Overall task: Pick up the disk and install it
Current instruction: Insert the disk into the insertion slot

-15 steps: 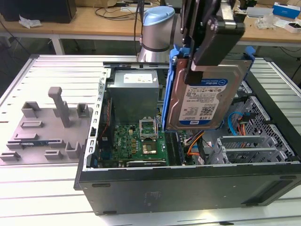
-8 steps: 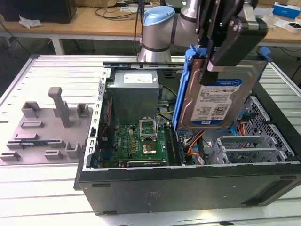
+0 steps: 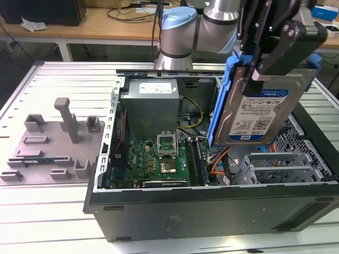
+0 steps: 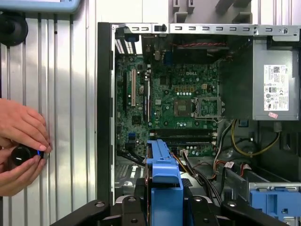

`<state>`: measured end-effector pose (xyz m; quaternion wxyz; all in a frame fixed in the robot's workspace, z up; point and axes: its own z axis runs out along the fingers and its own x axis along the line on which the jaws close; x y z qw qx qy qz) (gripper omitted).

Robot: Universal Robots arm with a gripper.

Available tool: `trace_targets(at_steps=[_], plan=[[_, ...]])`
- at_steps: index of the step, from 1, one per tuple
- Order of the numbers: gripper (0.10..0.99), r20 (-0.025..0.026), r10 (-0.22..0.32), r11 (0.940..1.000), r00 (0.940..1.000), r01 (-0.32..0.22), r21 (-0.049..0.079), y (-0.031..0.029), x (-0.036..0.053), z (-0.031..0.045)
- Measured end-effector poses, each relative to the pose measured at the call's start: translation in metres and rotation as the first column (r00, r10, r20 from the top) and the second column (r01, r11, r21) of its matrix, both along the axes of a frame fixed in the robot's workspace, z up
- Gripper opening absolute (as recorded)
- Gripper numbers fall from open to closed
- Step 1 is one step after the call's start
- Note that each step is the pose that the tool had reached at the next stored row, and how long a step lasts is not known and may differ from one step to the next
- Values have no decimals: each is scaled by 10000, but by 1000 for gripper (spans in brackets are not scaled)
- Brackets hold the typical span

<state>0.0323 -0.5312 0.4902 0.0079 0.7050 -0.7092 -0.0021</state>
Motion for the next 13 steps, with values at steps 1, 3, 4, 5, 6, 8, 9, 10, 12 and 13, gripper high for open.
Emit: trace_targets(at_steps=[1,3,4,5,6,8,9,10,12,13], plan=[[369,0,-5,10000,10000,5,-1,0,23,0],[369,0,-16,10000,10000,16,0,0,81,-1],[369,0,-20,10000,10000,20,-1,0,108,-1],[369,0,-25,10000,10000,25,-1,0,134,-1],[369,0,-30,10000,10000,30,0,0,163,-2],[369,-1,-40,10000,10000,40,-1,0,251,-3],[369,0,-43,10000,10000,43,0,0,278,-3],[369,0,-47,10000,10000,47,0,0,307,-4],[369,0,-53,10000,10000,53,-1,0,372,-4],[369,0,-56,10000,10000,56,0,0,422,-5]])
